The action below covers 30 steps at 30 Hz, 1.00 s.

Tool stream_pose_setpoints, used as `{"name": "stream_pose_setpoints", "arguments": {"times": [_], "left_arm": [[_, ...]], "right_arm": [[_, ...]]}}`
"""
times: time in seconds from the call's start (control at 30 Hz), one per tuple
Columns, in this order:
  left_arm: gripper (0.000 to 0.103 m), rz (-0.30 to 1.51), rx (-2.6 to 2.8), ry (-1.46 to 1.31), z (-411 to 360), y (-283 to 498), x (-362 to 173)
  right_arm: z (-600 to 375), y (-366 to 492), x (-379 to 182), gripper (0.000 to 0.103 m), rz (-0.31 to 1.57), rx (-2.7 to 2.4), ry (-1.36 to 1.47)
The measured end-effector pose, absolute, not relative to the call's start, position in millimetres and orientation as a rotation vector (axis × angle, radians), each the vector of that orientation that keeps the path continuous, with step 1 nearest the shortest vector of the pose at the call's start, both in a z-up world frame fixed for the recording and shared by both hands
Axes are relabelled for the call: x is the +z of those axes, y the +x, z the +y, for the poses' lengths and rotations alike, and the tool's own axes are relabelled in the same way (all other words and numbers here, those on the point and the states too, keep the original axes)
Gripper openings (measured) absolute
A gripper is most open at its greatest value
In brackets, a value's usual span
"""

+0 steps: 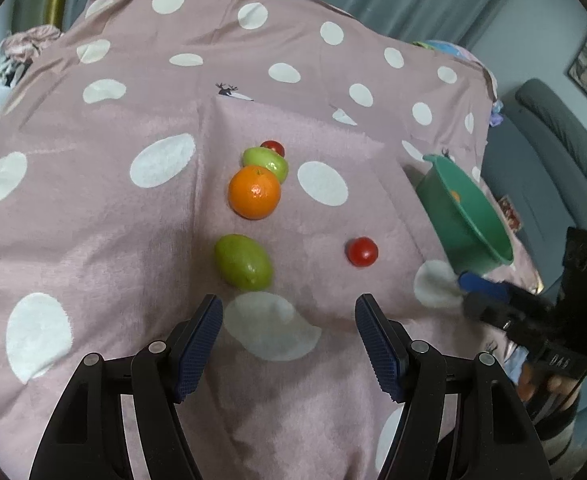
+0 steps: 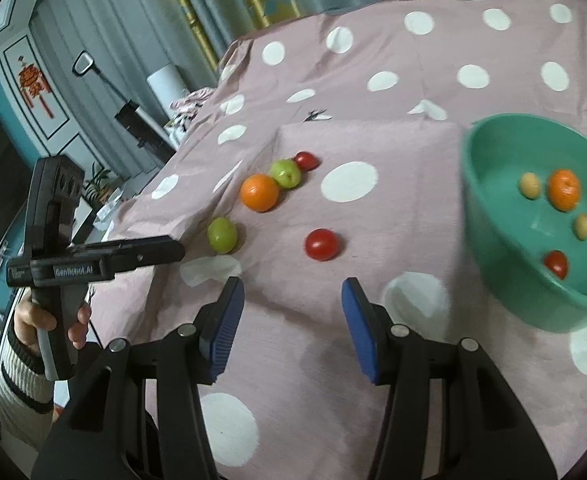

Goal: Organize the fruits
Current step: 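Move the left tool toward the green oval fruit on the sheet, then close the left gripper around the green oval fruit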

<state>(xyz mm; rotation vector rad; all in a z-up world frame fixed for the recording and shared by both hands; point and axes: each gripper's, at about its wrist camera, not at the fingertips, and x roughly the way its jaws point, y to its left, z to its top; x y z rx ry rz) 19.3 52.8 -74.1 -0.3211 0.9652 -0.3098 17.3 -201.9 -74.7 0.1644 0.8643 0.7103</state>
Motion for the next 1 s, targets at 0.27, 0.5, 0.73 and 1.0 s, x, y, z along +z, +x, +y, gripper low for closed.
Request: {"name": "stream_pose_setpoints", "arguments": {"times": [0.27,0.5,0.73,1.0], "left_arm": [[0.068,1.009,-0.348,-0.409,57.6,43.7,-86.6],[0.068,1.071,-0.341,-0.459,61.2,63.2,-99.2],[0.068,1.097,-0.324,-0.447,63.6,73.4,-99.9],[0.063,1.124,-0.327,-0.427,62.8,81.8,-102.5]], "right_arm": [[-147.2,29.6,-90.0,0.052,0.926,0.838,0.125],[-106.5,50.6,-104.6,0.052,0.985,0.916,0.102],[-74.3,71.4,-112.7,0.052,1.014,0.956,0.074],[-51.2,87.8,-115.8,0.052,1.037,0.99,0.054]]}}
